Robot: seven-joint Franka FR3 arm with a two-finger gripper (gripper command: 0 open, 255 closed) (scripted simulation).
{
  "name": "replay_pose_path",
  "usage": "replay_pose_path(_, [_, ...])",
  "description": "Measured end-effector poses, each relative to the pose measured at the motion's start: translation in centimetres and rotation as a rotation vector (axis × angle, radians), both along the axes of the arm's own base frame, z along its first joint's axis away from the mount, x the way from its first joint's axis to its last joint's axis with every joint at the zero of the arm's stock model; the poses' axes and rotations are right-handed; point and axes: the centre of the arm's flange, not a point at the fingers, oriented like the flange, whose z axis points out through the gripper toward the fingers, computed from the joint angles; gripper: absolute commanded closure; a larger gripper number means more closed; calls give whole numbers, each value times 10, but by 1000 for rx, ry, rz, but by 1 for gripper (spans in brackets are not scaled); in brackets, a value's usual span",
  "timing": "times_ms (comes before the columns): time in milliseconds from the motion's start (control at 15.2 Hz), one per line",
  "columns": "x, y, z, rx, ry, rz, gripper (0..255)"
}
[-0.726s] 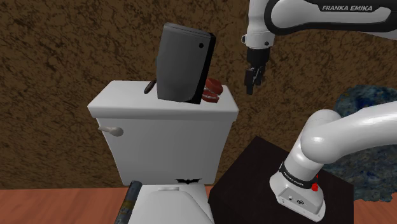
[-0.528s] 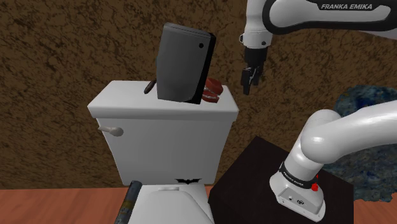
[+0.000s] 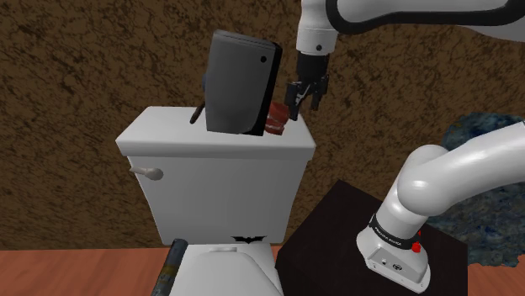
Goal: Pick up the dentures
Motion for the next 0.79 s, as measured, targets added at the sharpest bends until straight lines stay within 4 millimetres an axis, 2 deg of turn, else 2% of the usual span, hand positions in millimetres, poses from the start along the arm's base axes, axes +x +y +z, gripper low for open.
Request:
replay_pose_path(198, [20, 27, 12, 14, -39, -61, 0])
replay_pose_path(528, [25, 35, 3, 27, -72, -76, 0])
replay_pose_path(726, [26, 33, -5, 36, -89, -77, 0])
replay_pose_path(792, [27, 33, -5, 37, -107, -77, 255])
